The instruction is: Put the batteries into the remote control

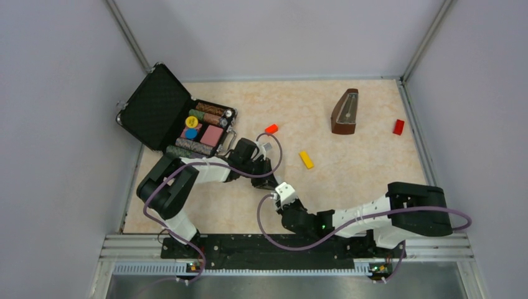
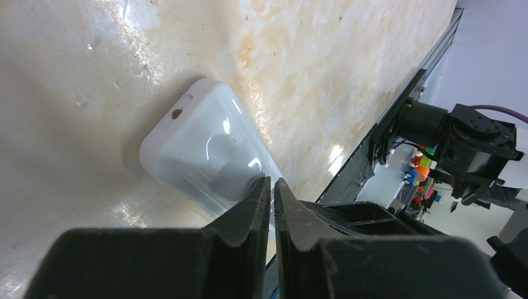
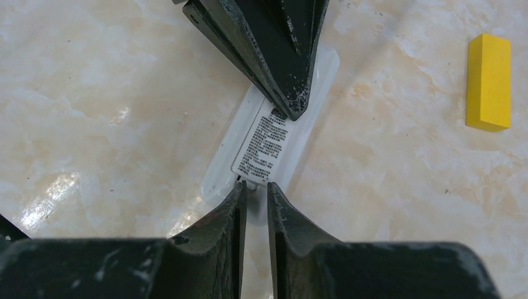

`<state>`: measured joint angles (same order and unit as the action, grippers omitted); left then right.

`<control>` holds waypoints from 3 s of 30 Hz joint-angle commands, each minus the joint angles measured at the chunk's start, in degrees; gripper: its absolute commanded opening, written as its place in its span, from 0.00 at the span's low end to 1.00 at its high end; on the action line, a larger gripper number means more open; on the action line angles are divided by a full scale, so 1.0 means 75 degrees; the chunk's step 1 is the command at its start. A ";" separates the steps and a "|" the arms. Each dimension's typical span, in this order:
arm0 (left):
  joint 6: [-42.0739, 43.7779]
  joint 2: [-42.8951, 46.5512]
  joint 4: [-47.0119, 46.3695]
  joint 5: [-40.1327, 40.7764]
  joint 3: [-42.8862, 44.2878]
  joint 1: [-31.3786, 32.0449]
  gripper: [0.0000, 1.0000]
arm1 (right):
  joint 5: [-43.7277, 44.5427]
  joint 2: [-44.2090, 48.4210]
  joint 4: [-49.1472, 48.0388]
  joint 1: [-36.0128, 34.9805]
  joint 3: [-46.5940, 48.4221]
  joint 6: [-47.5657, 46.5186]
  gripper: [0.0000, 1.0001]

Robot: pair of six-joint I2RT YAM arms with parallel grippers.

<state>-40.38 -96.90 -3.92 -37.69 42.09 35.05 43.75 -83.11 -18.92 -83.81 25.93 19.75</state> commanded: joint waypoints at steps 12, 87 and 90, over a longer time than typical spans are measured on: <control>0.0661 -0.0548 0.0615 0.1874 -0.0407 0.0078 0.14 | 0.0204 0.0104 0.0631 0.0151 0.0237 0.0655 0.14; 0.0437 -0.0648 0.0372 0.1938 -0.0644 0.0018 0.00 | -0.1667 -0.1789 0.2184 0.1978 0.1332 0.2518 0.00; 0.0454 -0.0466 0.0492 0.1893 -0.0496 -0.0067 0.00 | -0.1568 -0.0767 0.2377 0.1984 0.1494 0.2299 0.03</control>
<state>-41.63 -97.32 -9.10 -37.34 40.40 34.63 29.82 -88.42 -1.17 -73.97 39.44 36.84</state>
